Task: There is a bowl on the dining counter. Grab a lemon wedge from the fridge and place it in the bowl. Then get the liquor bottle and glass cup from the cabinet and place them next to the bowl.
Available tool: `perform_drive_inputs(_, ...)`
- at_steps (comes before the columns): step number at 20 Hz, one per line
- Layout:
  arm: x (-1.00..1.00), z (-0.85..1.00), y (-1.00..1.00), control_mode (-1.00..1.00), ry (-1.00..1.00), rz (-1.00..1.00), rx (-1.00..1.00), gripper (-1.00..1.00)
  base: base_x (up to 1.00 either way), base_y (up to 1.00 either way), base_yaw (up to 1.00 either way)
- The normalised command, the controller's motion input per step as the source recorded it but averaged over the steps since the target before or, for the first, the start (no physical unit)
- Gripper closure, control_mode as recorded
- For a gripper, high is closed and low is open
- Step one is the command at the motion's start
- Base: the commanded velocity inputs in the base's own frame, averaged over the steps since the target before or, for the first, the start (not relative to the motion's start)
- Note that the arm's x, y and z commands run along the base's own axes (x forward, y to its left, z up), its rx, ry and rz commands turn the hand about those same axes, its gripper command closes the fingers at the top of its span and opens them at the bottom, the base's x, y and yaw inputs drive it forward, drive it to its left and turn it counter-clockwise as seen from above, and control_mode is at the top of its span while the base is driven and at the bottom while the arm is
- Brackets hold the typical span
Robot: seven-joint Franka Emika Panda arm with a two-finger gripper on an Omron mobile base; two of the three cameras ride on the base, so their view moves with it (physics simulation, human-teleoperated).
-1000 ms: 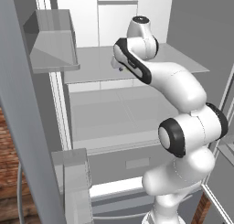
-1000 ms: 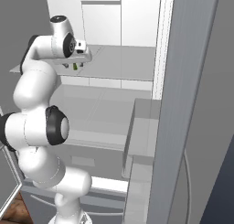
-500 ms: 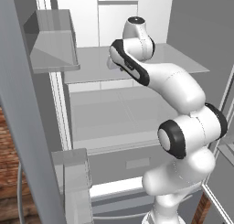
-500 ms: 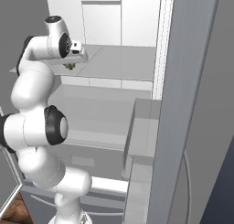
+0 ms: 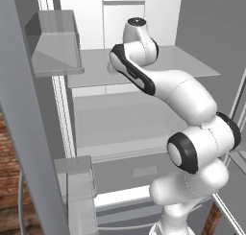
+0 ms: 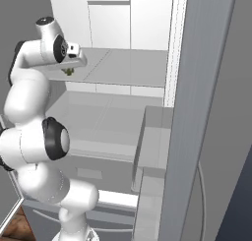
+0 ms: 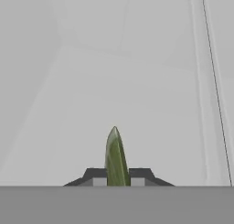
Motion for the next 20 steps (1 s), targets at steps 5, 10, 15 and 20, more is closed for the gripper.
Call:
perform_drive_inputs(5, -0.43, 0.52, 0.0, -1.0, -0.18, 0.0, 0.0, 1.0, 0.0, 0.0, 0.0)
perform_drive_inputs(10, -0.93, 0.6, -0.25, -1.0, -0.11, 0.0, 0.02, 1.0, 0.0, 0.0, 0.0)
perform_drive_inputs(15, -1.0, 0.28, -0.32, -1.0, 0.0, 0.0, 0.05, 1.0, 0.0, 0.0, 0.0)
perform_drive_inputs(20, -1.0, 0.11, -0.18, -1.0, 0.02, 0.0, 0.04, 1.0, 0.0, 0.0, 0.0)
